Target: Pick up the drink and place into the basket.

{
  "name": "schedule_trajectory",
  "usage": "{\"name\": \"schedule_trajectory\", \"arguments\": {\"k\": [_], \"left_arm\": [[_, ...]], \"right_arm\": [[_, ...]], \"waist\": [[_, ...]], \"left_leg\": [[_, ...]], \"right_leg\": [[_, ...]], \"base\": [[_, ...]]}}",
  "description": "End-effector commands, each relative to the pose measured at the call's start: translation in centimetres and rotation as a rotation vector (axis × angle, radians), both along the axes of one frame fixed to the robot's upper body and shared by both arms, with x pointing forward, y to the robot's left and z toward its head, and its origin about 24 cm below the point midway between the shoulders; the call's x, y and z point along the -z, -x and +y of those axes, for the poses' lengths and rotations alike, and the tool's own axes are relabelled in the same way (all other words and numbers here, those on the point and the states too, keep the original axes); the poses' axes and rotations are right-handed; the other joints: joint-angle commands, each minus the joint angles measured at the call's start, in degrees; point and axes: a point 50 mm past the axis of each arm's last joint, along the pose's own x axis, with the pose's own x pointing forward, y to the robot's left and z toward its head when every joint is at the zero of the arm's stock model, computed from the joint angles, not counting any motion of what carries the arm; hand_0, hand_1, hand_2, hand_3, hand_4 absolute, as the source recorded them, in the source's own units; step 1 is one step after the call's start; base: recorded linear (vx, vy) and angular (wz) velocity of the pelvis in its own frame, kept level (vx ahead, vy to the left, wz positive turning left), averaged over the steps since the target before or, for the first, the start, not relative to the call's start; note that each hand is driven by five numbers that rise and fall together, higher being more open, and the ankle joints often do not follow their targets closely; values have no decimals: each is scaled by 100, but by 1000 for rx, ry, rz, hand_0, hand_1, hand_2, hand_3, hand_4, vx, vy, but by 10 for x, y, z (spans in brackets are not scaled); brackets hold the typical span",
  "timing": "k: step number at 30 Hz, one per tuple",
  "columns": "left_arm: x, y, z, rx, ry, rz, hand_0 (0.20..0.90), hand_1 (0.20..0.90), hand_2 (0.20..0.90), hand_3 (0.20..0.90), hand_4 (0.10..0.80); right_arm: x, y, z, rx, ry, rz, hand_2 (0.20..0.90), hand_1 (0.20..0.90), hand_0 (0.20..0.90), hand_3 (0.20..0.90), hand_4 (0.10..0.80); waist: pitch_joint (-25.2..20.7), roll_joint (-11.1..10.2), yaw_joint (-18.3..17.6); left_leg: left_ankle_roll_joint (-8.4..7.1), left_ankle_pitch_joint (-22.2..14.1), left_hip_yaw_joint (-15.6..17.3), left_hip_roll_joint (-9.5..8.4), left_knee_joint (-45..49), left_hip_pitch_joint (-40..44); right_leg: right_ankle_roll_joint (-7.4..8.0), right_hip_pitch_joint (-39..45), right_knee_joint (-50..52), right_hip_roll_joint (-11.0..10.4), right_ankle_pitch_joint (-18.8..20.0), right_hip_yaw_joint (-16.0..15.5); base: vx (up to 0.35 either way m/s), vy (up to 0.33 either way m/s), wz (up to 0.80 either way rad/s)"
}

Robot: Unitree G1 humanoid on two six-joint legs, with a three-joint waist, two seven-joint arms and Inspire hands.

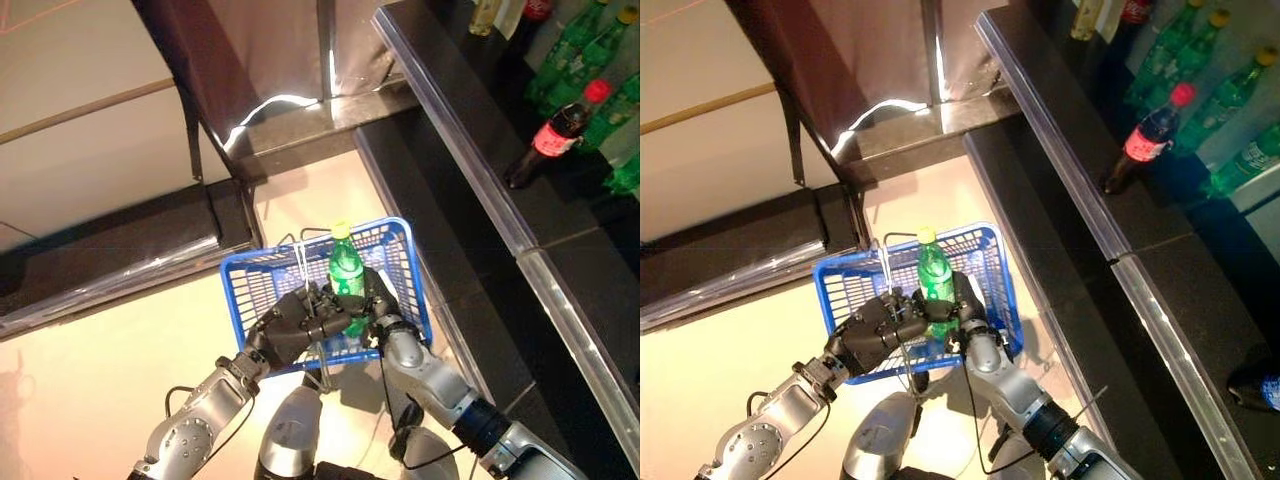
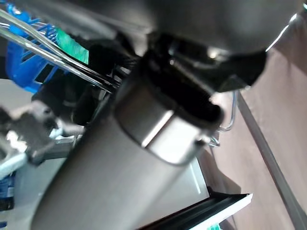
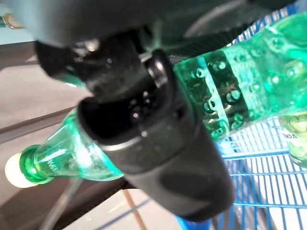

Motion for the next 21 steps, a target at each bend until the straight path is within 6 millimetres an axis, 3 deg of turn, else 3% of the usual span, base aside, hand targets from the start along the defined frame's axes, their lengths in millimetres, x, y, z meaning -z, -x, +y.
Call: {"name": "schedule_trajectory", "arguments": {"k": [1, 9, 18, 21], "left_arm": [[-101, 16, -43, 323, 351, -540, 300, 300, 300, 200, 100], [-108, 20, -47, 425, 401, -574, 300, 300, 300, 200, 100], [-118, 27, -55, 528, 449, -625, 300, 300, 300, 200, 100], [-119, 29, -57, 556, 457, -631, 300, 300, 300, 200, 100]], "right_arm": [[-50, -11, 41, -57, -179, -255, 300, 300, 300, 200, 100], [-15, -11, 33, 69, -202, -92, 300, 300, 300, 200, 100], [39, 8, 35, 165, -477, 244, 300, 300, 300, 200, 100], [46, 14, 40, 155, -529, 296, 300, 300, 300, 200, 100]], "waist": [[-1343, -70, 120], [-1450, -96, 233], [-1456, -66, 313], [-1444, -63, 349]], "left_leg": [[79, 225, -23, -91, 1015, -587], [77, 162, -60, -126, 1057, -654], [51, 104, -93, -166, 1117, -751], [50, 81, -95, -180, 1126, -771]], "right_leg": [[-464, 480, -371, 186, 135, -228], [-391, 555, -396, 123, 161, -340], [-331, 578, -401, 81, 189, -411], [-313, 587, -409, 74, 206, -422]], "base": [[59, 26, 7], [43, 12, 6], [7, 3, 4], [5, 1, 1]]}}
